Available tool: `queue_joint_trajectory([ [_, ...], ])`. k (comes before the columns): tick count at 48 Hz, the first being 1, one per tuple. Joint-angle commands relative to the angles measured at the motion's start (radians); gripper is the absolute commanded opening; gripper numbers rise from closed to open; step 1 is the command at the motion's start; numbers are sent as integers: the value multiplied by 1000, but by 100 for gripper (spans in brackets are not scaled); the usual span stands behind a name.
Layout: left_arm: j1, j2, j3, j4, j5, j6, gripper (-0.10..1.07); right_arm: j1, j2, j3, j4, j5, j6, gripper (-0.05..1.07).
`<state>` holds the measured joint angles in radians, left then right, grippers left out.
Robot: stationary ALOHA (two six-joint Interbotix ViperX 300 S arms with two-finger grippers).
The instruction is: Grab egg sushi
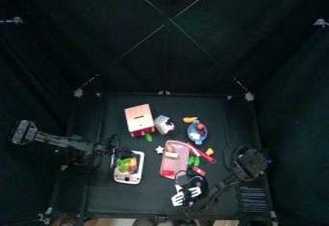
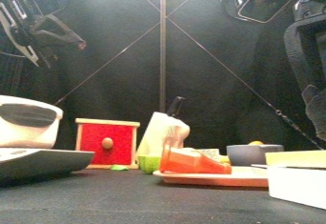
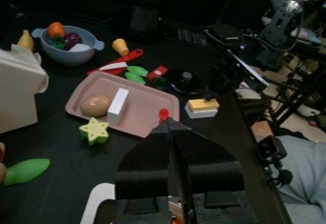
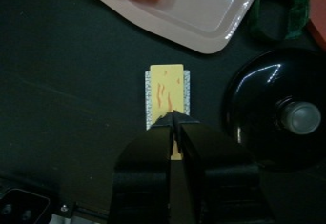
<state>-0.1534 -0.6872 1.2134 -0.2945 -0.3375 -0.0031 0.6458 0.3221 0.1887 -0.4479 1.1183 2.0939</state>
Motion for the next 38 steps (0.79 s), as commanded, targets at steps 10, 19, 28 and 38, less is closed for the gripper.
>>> queue_joint_trajectory([
  [10,-2,0,-21,3,-8,2,35,0,-52,-14,-5,2,-3,48],
  [19,-3,0,-21,3,-8,3,35,-3,-23,-11,6,-41,0,47],
  [28,-2,0,-21,3,-9,5,35,-20,9,-5,35,-95,0,47],
  [38,-3,-3,-21,3,-8,6,35,-20,-15,-12,12,-92,-2,47],
])
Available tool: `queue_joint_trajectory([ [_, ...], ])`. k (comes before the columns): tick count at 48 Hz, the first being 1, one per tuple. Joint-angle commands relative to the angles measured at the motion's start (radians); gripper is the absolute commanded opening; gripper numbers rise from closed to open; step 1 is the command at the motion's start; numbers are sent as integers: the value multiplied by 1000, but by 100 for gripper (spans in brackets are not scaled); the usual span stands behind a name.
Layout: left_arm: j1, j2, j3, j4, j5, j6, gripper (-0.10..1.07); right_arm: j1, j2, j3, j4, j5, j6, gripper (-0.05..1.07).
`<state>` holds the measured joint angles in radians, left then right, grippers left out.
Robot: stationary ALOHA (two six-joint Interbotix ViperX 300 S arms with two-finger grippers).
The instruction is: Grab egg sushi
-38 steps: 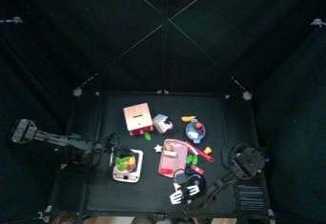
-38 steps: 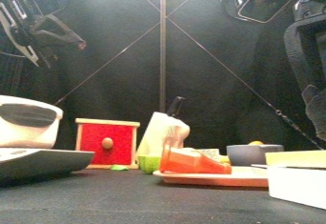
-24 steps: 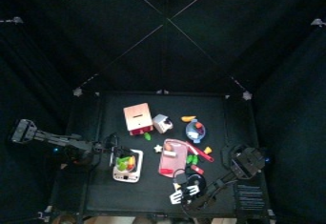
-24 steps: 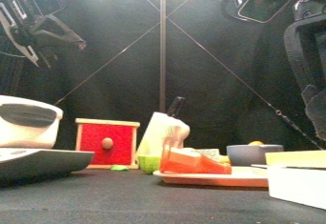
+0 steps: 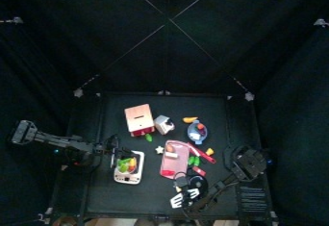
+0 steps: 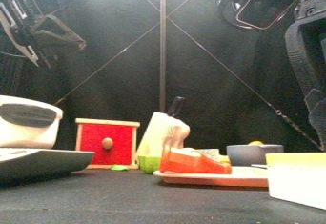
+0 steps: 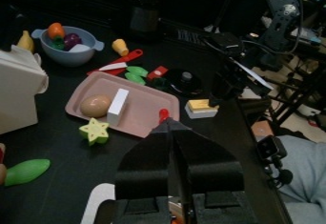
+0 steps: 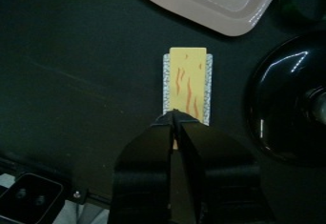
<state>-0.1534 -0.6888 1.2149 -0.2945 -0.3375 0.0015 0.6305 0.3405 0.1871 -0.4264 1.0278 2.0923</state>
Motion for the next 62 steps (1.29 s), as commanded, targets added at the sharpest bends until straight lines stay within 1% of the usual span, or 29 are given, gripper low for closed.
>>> queue_joint_trajectory([
  [1,-2,-2,-23,3,-8,2,35,-3,-37,-14,-14,2,0,47],
  [11,-3,-2,-23,3,-8,2,35,2,-83,-29,-87,69,0,47],
  [21,-2,-3,-25,12,-9,2,35,14,-83,-28,-81,103,3,49],
  [26,-2,-2,-25,12,-9,2,35,18,-77,-23,-75,103,5,56],
  [35,-2,-3,-23,12,-9,3,35,20,-72,-21,-74,100,3,78],
  [41,-2,-3,-23,12,-9,2,35,17,-58,-15,-75,89,-2,87],
  [50,-2,-3,-21,12,-9,3,35,12,-34,11,-51,38,-3,88],
  [62,-2,-3,-23,12,-9,3,35,11,-23,63,-35,-38,0,88],
])
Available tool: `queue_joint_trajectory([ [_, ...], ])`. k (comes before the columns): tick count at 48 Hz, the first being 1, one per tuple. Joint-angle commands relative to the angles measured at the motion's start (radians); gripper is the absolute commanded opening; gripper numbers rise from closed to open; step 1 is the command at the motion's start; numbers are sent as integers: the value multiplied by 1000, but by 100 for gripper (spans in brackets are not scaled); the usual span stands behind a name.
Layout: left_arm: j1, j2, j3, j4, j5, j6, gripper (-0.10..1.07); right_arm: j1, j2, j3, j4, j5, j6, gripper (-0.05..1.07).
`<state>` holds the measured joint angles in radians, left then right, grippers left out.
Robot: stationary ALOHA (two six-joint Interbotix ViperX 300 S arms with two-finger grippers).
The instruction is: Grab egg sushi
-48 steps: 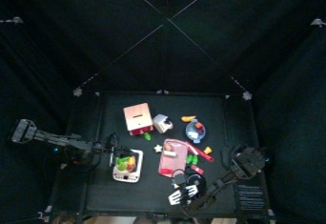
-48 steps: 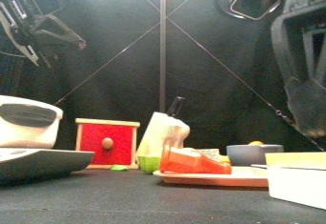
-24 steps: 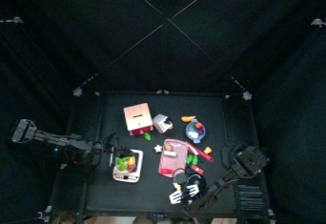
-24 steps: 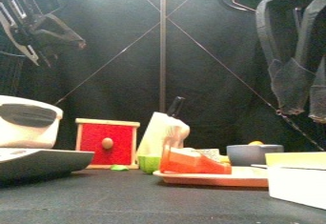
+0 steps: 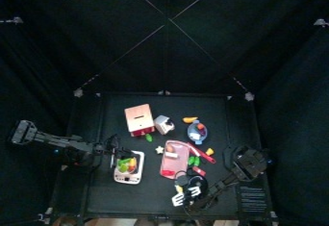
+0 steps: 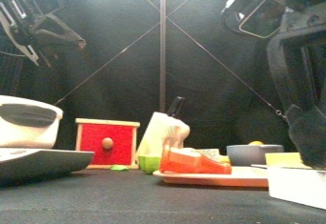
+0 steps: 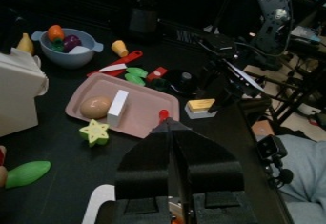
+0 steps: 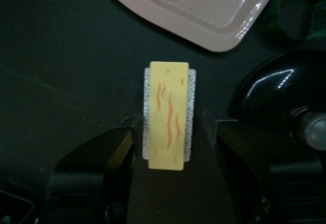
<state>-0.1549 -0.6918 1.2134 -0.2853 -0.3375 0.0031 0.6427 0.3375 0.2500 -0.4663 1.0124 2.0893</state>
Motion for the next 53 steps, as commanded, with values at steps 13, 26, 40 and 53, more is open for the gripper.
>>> queue_joint_trajectory([
  [13,0,0,-23,3,-9,0,35,-12,-12,32,-3,-80,3,87],
  [26,0,0,-21,3,-9,-2,35,-15,-23,31,-37,-80,2,75],
  [40,0,0,-23,3,-9,-2,35,-18,-35,12,-43,-71,3,62],
  [53,0,0,-25,3,-9,2,35,-25,-40,6,-55,-57,0,62],
])
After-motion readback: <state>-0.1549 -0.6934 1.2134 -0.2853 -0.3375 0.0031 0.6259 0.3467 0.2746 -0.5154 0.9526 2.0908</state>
